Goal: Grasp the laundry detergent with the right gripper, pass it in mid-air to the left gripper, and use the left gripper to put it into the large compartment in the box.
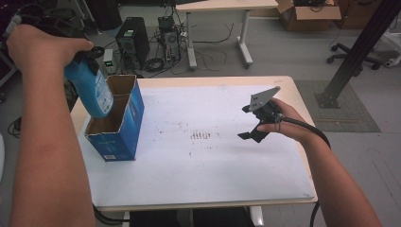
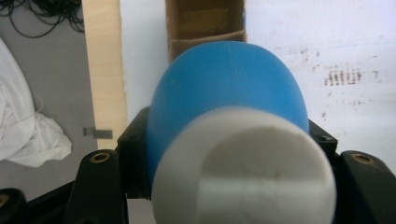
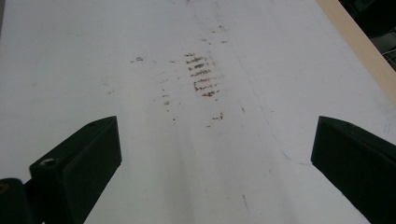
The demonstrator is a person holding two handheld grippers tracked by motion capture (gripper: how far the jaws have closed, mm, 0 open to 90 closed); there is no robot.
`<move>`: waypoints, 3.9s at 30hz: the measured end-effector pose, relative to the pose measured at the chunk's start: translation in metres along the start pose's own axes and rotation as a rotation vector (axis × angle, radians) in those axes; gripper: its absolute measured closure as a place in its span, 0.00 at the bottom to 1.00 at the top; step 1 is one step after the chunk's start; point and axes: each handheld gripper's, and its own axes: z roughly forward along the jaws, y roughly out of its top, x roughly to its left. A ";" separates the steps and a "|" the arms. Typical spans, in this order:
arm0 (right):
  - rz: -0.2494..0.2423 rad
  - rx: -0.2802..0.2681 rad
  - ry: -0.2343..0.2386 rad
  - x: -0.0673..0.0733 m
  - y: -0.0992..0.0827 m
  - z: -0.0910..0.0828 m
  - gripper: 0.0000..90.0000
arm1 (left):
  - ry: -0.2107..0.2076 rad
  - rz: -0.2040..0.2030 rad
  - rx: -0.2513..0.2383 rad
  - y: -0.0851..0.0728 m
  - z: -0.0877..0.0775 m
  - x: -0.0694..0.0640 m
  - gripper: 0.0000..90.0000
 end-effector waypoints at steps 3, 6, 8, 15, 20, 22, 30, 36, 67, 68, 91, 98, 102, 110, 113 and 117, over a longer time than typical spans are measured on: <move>0.000 0.003 0.001 0.001 0.000 0.003 0.02 | -0.007 -0.002 0.008 -0.001 0.010 0.003 0.42; -0.006 0.006 0.003 0.001 0.000 0.004 0.02 | -0.009 -0.003 0.013 -0.001 0.015 0.004 0.42; -0.006 0.008 0.005 0.001 0.001 0.005 0.02 | -0.006 -0.003 0.015 -0.001 0.019 0.004 0.42; -0.010 0.024 0.007 0.000 0.003 0.005 0.02 | -0.008 0.004 0.028 0.000 0.038 0.005 0.42; -0.005 0.048 0.016 -0.002 0.006 0.000 0.02 | 0.002 0.004 0.045 0.001 0.054 0.003 0.42; -0.004 0.051 0.016 -0.002 0.006 0.000 0.02 | 0.006 0.014 0.045 0.001 0.057 0.002 0.42; -0.003 0.052 0.019 -0.003 0.006 -0.002 0.02 | 0.004 0.006 0.064 0.002 0.078 0.000 0.42; 0.004 0.051 0.016 -0.003 0.005 -0.002 0.02 | 0.056 0.009 0.080 0.003 0.091 -0.003 0.42; 0.002 0.058 0.022 -0.002 0.001 0.000 0.02 | 0.018 0.042 0.141 0.001 0.165 -0.005 0.42; 0.002 0.057 0.023 -0.001 0.001 0.000 0.02 | 0.017 0.043 0.143 0.001 0.167 -0.005 0.42; 0.003 0.069 0.025 0.001 0.003 0.004 0.02 | 0.009 0.063 0.183 -0.001 0.192 -0.003 0.42; 0.004 0.069 0.028 0.001 0.001 0.006 0.02 | 0.000 0.061 0.194 -0.001 0.197 -0.001 0.42; 0.007 0.070 0.028 0.000 -0.001 0.005 0.02 | 0.000 0.059 0.199 0.000 0.197 -0.001 0.42; 0.009 0.074 0.025 -0.001 -0.002 0.004 0.02 | 0.001 0.058 0.202 0.000 0.197 -0.002 0.42; 0.010 0.070 0.022 -0.002 -0.001 0.003 0.02 | 0.002 0.059 0.201 0.000 0.197 -0.002 0.42; 0.009 0.069 0.020 -0.003 -0.001 0.003 0.02 | 0.003 0.060 0.201 0.000 0.198 -0.002 0.42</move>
